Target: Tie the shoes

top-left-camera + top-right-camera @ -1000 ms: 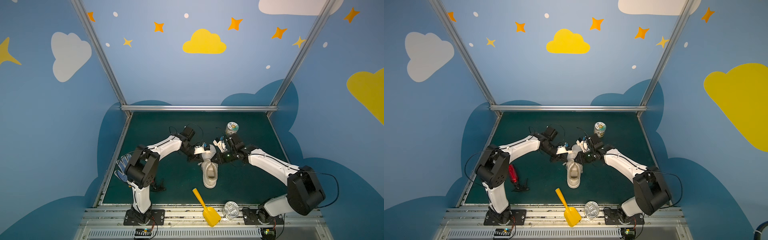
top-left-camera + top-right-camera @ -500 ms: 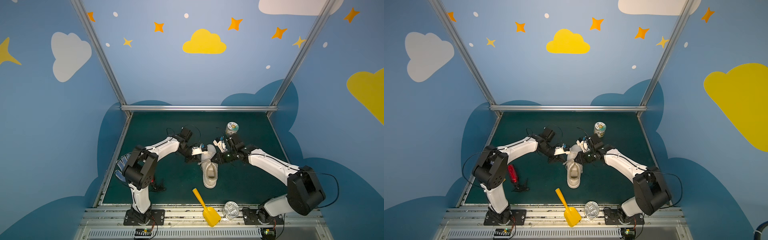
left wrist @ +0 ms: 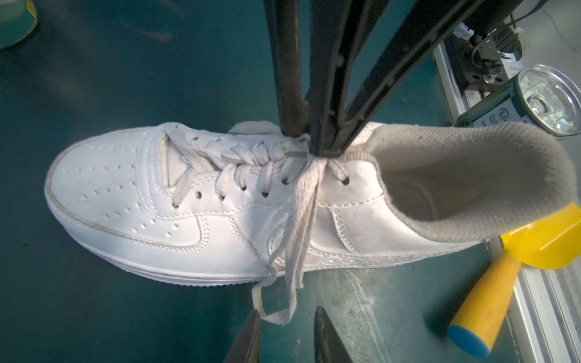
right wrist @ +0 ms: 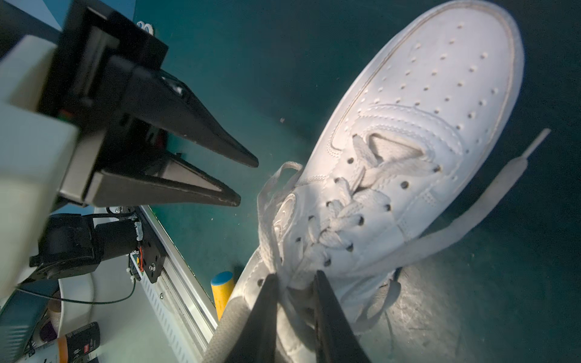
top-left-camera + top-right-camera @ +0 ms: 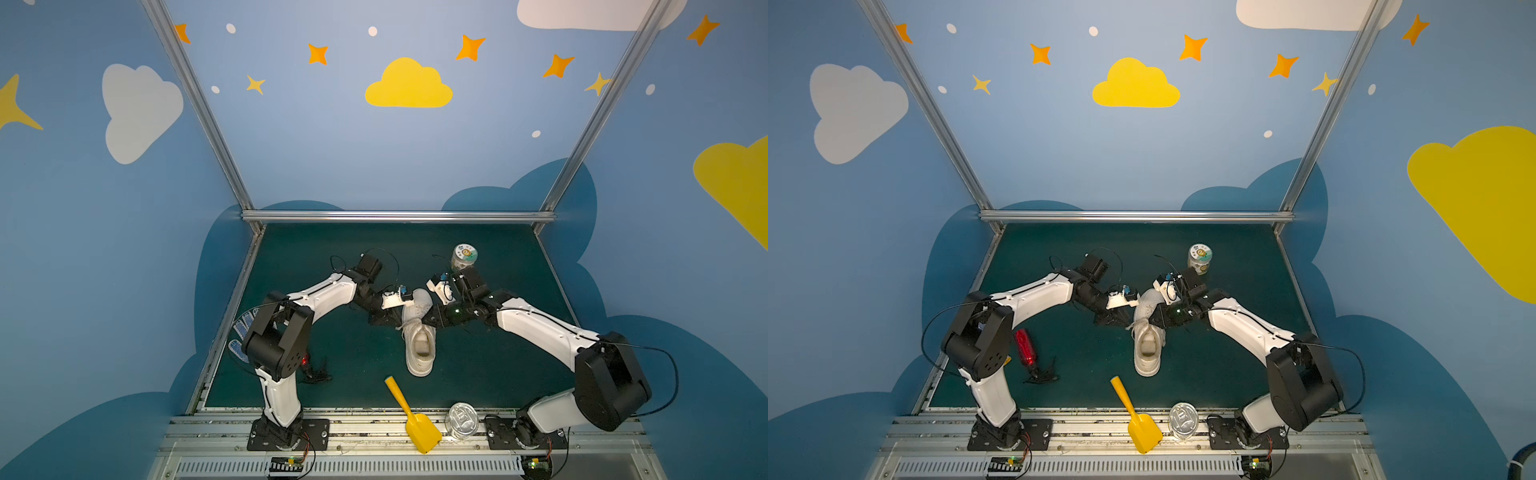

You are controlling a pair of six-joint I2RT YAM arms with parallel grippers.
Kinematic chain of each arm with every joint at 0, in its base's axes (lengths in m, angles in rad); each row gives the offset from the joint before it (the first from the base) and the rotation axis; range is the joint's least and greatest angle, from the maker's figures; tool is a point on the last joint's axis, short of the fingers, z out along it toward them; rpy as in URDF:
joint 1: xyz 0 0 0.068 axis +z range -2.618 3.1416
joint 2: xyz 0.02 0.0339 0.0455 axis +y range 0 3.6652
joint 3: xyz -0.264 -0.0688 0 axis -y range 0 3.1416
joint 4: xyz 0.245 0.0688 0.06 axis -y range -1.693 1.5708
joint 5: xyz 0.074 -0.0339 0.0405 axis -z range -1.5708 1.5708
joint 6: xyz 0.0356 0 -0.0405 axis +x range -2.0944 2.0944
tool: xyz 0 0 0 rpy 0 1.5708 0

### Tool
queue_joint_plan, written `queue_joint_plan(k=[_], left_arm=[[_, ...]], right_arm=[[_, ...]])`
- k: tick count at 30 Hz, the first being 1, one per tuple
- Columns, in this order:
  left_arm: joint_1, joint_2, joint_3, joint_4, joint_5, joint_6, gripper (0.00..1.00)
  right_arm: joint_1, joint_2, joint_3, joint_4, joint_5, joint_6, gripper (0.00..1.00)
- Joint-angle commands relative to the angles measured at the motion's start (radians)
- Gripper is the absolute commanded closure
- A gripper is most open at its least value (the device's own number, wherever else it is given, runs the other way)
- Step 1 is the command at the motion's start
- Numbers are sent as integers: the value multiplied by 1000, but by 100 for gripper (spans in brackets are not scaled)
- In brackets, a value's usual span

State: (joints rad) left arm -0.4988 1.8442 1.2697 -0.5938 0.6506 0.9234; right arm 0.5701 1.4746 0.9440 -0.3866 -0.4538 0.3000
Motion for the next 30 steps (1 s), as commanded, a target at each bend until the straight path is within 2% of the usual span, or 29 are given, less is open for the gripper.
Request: queue_joint_plan(k=[1, 11, 19, 30], left_arm=[[-17, 32, 44, -28, 43, 1, 72], [-44, 58, 53, -36, 44, -4, 72], [-43, 61, 54, -40, 24, -2, 97], [-18, 8, 12, -21, 8, 15, 97]], right_arm=[[-12, -1, -22, -40, 40, -1, 78], [-12, 1, -23, -35, 33, 0, 79], [-13, -1, -25, -39, 37, 1, 79], [-13, 1, -31, -35, 35, 5, 79]])
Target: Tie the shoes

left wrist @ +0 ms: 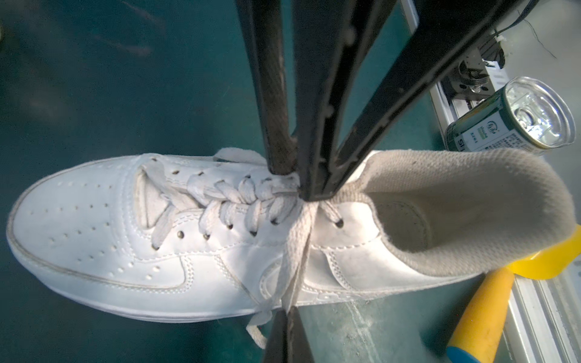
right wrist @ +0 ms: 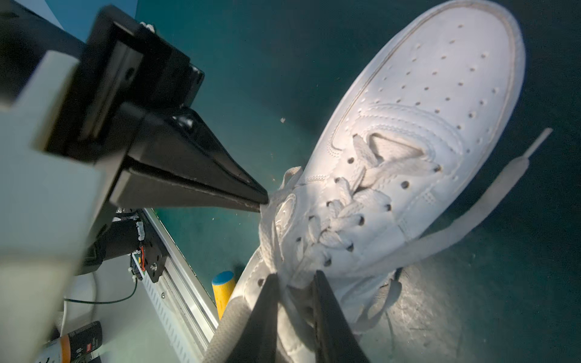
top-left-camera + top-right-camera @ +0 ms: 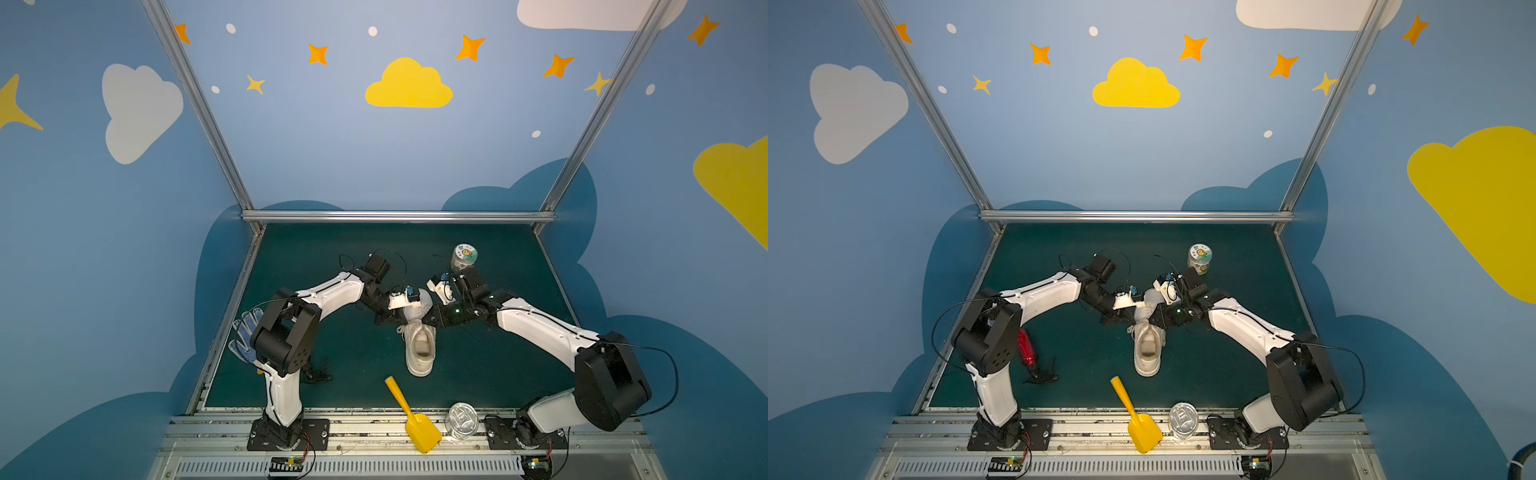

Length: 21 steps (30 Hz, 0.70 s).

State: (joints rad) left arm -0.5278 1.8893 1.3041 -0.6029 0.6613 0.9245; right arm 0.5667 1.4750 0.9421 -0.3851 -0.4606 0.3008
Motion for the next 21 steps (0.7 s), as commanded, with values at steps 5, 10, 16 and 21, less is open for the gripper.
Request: queue_joint_plan(k=[5, 10, 16, 21], left_arm=[[14, -43, -35, -10, -10, 14, 97], [17, -62, -61, 6, -44, 8, 97], [32, -77, -71, 6, -62, -2, 97], [38, -77, -56, 2, -20, -16, 97]], right_arm=[[-9, 0, -25, -39, 42, 3, 79], [-9, -5, -26, -41, 46, 4, 79], [-9, 0, -23, -43, 45, 2, 79], [-8, 2, -14, -48, 43, -2, 78]])
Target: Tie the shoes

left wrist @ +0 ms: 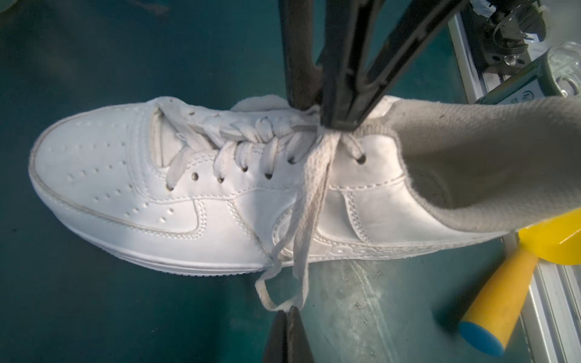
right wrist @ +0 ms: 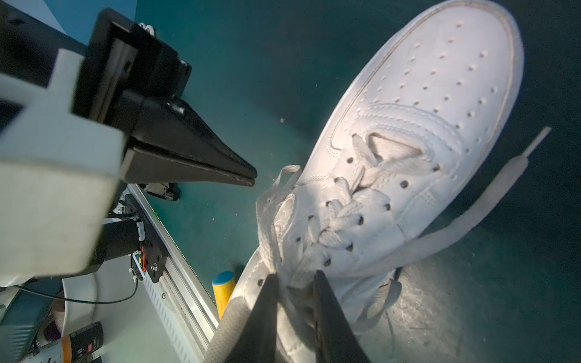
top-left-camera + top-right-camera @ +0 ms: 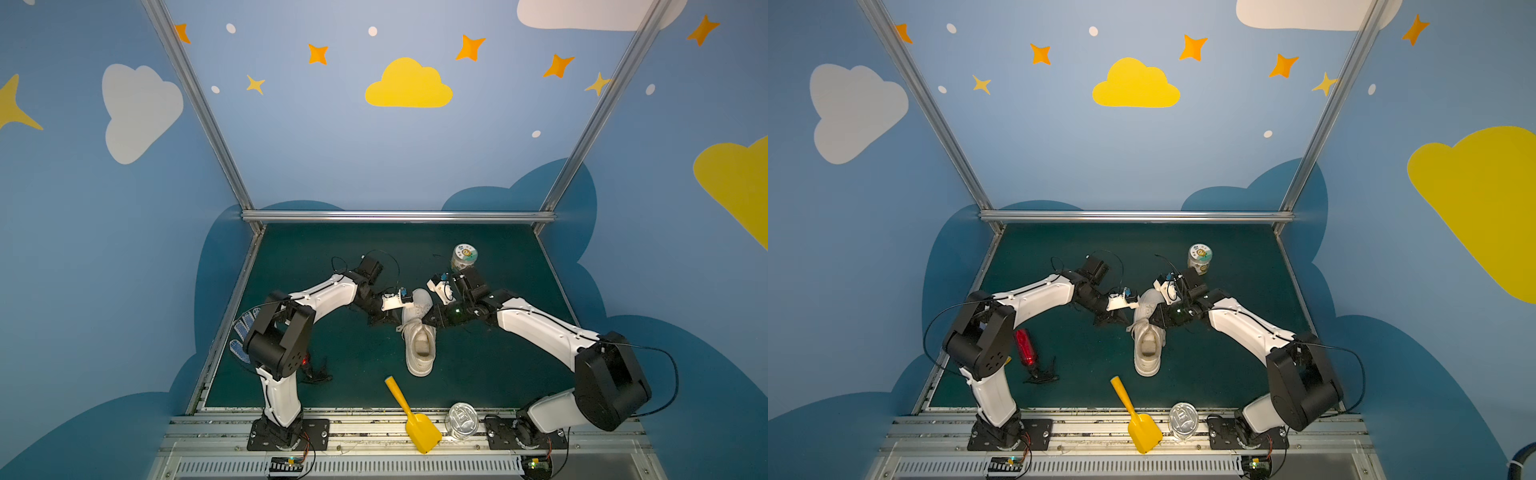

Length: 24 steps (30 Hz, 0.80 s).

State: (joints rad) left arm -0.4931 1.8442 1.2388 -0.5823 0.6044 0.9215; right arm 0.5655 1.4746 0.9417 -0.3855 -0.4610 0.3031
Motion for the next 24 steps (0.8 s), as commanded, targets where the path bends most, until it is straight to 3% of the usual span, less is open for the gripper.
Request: queue_joint_plan(k=[1, 4, 10, 14, 24], left_arm=[[3, -30, 15, -18, 49, -20, 93], [0, -16, 32, -6, 87, -44, 74], [-20, 19, 67, -53, 113, -19, 66], [-23, 24, 63, -57, 121, -21, 64], [-30, 68, 83, -63, 110, -29, 68]], right_arm=[[-7, 1, -14, -48, 42, -4, 78], [-7, 1, -15, -46, 41, -3, 78], [-7, -1, -13, -50, 45, -4, 79], [-7, 1, -12, -51, 43, -6, 78], [-7, 2, -11, -52, 38, -4, 79]])
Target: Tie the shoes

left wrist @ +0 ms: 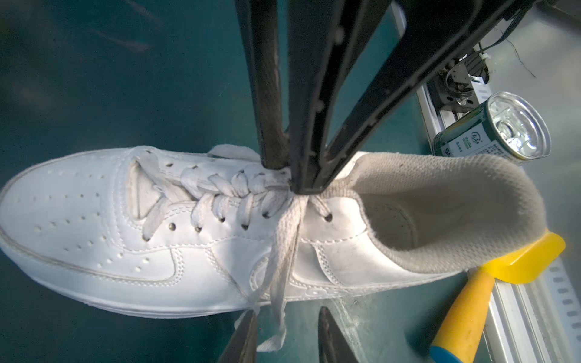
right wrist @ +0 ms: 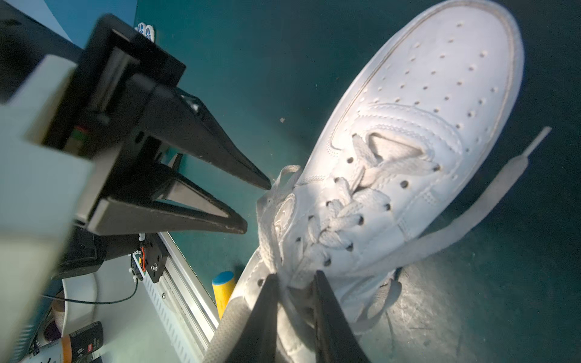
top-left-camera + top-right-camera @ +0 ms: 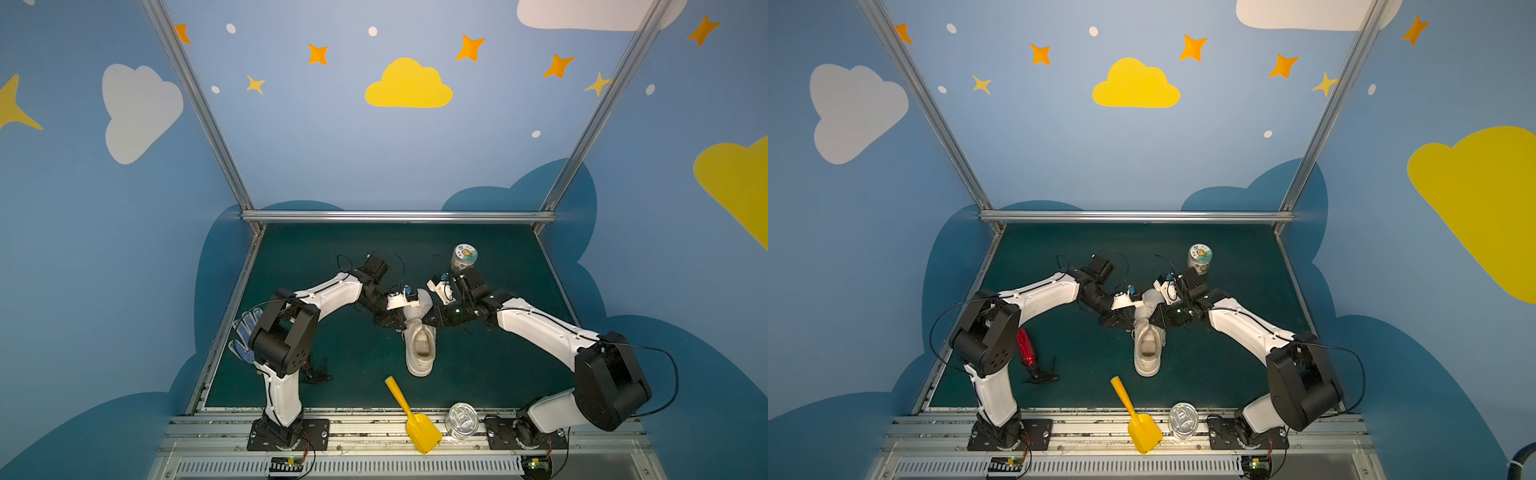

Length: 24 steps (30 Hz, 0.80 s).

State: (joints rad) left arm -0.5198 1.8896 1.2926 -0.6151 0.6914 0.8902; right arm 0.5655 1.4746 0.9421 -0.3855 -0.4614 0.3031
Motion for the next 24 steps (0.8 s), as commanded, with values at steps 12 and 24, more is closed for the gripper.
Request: queue_joint_plan(k=[12, 24], left_arm=[[-11, 40, 40, -57, 56, 14, 75], [3, 16, 42, -68, 21, 26, 97]], right_arm=[[-6, 3, -14, -49, 35, -1, 79], [-8, 2, -17, -50, 39, -2, 79]])
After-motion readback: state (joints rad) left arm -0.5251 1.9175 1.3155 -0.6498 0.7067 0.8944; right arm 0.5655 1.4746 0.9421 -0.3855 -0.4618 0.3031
